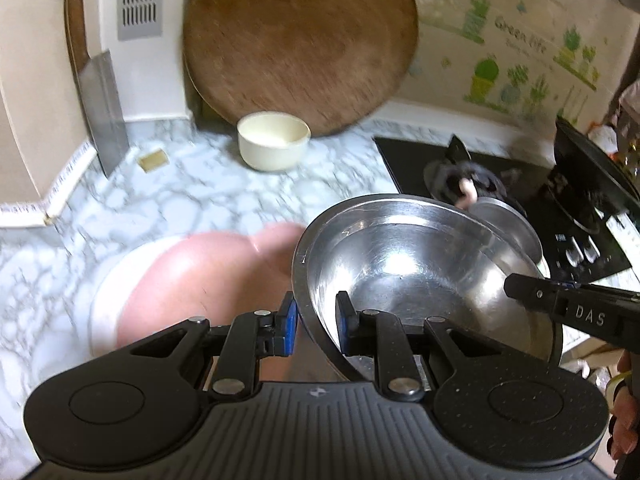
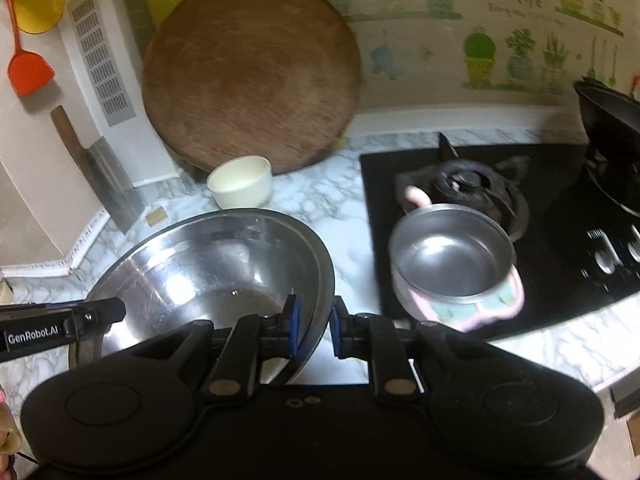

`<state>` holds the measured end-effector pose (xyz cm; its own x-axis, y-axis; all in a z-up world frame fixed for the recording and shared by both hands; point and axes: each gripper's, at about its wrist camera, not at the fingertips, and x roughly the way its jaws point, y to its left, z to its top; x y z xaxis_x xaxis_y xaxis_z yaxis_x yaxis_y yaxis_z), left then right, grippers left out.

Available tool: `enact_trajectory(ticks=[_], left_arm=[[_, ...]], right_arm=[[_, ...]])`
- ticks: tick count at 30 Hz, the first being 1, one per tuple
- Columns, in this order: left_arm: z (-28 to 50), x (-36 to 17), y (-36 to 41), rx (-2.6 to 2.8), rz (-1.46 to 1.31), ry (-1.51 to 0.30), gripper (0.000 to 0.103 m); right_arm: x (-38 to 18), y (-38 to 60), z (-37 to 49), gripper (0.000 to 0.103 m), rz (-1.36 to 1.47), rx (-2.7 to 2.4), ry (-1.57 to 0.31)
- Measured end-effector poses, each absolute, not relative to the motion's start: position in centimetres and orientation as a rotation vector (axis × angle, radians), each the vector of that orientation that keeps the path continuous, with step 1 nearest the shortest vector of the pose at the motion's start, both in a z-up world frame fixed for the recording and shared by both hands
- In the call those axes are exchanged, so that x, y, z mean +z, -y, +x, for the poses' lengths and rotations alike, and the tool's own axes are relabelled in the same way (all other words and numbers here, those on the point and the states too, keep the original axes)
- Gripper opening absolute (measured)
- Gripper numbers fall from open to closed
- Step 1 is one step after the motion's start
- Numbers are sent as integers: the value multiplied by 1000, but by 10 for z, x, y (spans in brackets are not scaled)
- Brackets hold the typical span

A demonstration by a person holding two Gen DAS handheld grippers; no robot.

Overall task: Organize plates and bowls
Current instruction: 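Lift the steel bowl and carry it toward the plate stack, then lower the steel bowl onto the counter beside the plate stack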

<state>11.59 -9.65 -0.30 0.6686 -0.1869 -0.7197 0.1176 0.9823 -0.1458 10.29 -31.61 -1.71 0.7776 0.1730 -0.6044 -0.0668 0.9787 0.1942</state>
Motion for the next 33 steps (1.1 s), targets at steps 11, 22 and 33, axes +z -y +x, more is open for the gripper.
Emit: enact_trajectory(ticks=[11, 22, 33], left_arm=[[96, -39, 134, -191, 8, -843, 19], [110, -70, 148, -147, 119, -846, 19], [131, -82, 149, -125, 119, -881, 19]], right_arm=[[-57, 343, 83, 17, 127, 102, -710], [-89, 340, 98, 17, 85, 108, -727], [-101, 333, 119, 17, 49, 108, -741]])
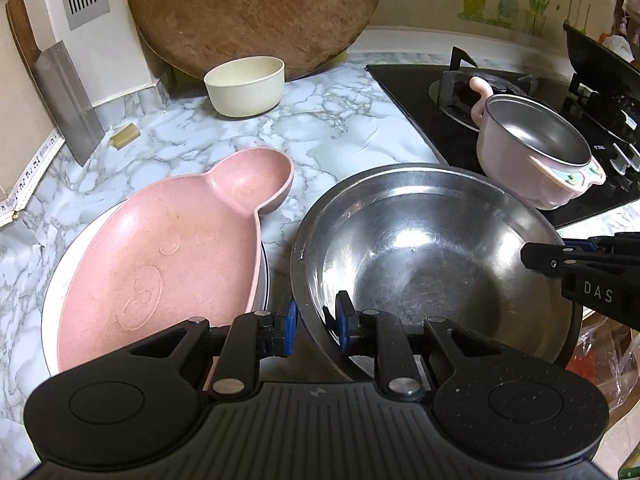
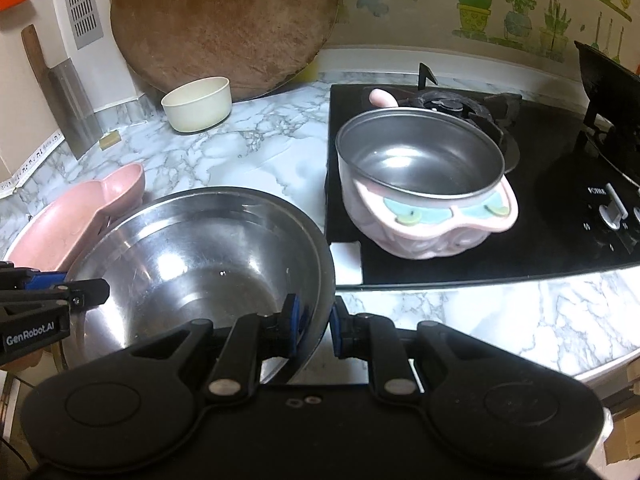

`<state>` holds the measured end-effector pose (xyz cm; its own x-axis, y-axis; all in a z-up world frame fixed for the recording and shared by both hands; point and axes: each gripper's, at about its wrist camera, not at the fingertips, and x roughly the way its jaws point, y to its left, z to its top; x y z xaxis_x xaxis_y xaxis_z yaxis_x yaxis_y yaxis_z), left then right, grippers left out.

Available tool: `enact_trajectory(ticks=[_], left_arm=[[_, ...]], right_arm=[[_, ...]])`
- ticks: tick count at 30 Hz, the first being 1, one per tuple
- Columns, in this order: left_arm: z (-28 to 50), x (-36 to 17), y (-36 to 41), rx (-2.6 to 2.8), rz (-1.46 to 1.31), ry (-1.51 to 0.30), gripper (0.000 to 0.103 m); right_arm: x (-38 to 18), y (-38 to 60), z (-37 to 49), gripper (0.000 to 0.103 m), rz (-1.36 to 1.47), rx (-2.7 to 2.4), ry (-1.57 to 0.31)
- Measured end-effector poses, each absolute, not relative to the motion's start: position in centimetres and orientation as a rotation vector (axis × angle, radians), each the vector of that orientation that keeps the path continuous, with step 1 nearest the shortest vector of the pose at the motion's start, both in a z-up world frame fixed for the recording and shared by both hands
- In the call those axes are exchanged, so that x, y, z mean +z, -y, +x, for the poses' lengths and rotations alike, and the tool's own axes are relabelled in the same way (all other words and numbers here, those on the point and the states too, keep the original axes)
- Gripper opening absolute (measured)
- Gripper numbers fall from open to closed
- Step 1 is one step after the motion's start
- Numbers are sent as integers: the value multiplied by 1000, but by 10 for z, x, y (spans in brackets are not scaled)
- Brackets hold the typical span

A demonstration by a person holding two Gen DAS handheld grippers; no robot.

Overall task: Organize plates and bowls
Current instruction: 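Lower the steel bowl onto the counter beside the plate stack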

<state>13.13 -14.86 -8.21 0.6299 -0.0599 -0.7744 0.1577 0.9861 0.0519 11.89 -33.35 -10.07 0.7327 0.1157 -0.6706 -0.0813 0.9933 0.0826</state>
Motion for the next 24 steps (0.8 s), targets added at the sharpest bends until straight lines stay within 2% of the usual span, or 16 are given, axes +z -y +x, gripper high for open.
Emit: enact_trajectory(ticks=[24], left_arm=[[143, -81, 141, -154, 74, -916, 19]], right_arm=[[-97, 336, 126, 18, 45, 82, -745]])
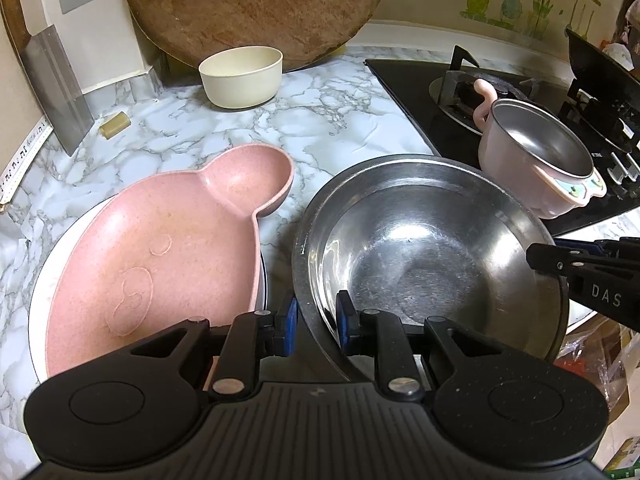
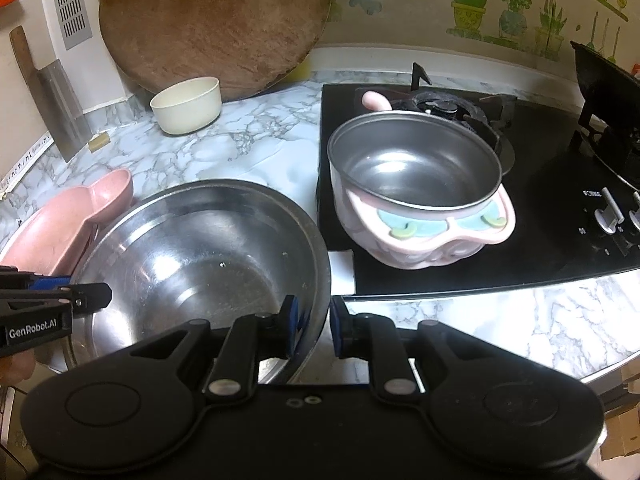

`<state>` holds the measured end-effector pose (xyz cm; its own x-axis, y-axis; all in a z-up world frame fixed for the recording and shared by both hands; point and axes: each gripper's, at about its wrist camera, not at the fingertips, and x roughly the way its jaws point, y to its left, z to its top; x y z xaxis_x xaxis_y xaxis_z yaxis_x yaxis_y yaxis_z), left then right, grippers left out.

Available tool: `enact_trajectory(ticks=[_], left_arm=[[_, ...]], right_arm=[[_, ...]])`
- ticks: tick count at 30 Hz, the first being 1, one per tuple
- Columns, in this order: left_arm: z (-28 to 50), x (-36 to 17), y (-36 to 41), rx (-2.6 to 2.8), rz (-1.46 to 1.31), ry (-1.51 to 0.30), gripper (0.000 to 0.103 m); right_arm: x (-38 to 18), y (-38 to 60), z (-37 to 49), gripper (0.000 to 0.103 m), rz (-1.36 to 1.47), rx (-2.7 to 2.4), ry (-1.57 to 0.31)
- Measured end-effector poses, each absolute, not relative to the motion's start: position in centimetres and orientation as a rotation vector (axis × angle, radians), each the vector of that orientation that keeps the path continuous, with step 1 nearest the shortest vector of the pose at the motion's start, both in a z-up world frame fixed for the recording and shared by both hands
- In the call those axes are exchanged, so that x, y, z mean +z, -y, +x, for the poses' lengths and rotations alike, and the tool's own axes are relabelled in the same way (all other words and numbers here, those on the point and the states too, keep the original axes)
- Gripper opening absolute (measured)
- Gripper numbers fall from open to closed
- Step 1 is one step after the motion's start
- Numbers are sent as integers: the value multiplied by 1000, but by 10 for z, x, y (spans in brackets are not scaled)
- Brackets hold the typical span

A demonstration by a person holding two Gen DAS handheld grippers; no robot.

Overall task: Organize plates and bowls
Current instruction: 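Lower the steel bowl onto the counter beside the plate stack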

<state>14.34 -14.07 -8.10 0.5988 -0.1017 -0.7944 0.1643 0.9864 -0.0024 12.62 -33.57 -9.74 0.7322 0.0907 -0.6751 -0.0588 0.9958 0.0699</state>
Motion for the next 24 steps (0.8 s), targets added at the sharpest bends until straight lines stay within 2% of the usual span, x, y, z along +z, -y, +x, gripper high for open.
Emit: enact_trajectory(ticks=[24], left_arm=[[84, -22, 117, -229, 36, -753, 22]], right_arm=[[-44, 317, 62, 24, 48, 173, -590]])
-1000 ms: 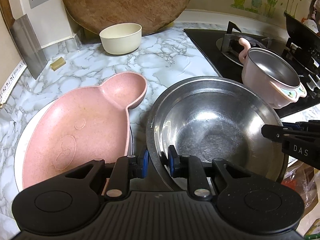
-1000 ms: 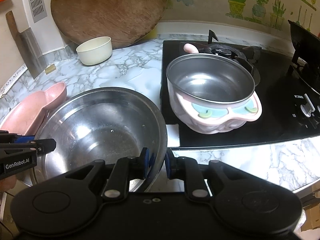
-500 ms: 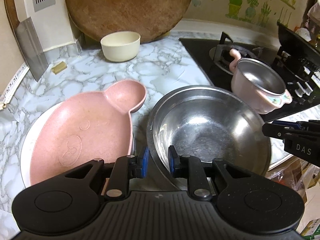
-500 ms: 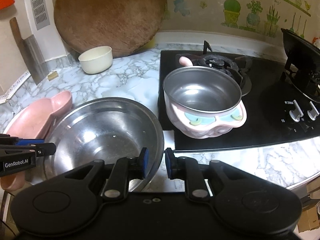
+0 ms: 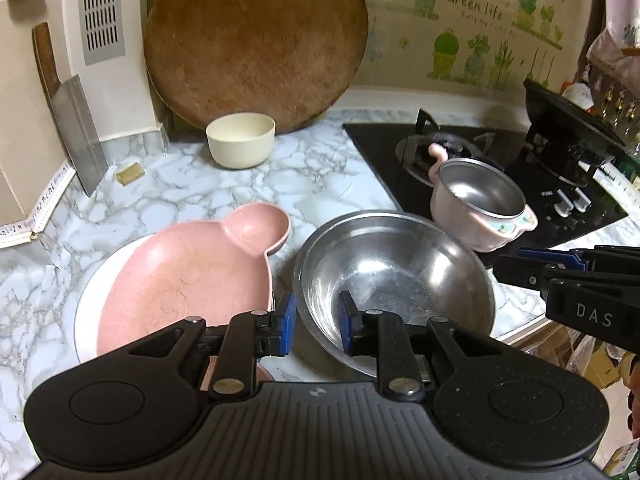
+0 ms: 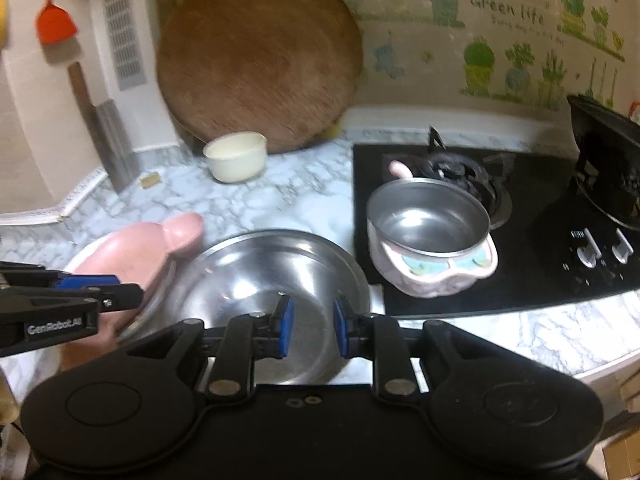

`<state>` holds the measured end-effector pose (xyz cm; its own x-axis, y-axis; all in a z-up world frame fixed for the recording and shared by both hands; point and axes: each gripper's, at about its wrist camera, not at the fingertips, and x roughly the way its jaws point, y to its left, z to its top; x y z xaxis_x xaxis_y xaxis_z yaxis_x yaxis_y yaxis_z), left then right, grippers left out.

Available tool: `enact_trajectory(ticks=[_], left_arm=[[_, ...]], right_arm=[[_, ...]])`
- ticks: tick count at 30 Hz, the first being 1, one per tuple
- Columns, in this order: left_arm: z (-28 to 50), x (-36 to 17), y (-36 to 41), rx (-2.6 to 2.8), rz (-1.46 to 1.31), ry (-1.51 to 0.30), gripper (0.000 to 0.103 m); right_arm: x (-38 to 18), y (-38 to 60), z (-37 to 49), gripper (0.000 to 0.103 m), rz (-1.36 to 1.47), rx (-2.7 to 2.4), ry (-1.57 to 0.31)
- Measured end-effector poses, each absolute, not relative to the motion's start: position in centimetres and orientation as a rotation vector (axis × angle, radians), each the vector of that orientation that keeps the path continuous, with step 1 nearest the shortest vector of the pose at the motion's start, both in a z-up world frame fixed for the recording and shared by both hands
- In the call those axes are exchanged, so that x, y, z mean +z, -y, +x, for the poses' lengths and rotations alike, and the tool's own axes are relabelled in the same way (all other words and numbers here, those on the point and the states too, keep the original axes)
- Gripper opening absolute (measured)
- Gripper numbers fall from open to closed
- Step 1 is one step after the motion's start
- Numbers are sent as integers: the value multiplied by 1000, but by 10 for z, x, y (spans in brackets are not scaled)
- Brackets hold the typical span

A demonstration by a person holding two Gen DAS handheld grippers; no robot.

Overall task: Organize plates and bowls
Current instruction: 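Lower the steel bowl onto the counter beside the plate stack, then open both grippers and move toward the pink-handled saucepan on the stove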

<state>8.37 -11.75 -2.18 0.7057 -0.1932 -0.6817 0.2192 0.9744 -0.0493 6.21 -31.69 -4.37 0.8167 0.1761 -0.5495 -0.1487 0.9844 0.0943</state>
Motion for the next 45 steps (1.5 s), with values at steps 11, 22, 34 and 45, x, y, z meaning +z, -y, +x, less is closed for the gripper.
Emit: enact_trajectory(ticks=[11, 22, 34, 45], left_arm=[[55, 3, 110, -261, 36, -643, 66], [56, 20, 123, -277, 11, -606, 83], [105, 25, 180, -241, -24, -635, 101], [175, 13, 244, -191, -13, -769, 101]], right_arm=[[-17, 299, 27, 73, -8, 198, -495], [5, 312, 21, 101, -37, 203, -445], [15, 387, 77, 103, -43, 176, -515], [1, 454, 159, 103, -8, 154, -714]])
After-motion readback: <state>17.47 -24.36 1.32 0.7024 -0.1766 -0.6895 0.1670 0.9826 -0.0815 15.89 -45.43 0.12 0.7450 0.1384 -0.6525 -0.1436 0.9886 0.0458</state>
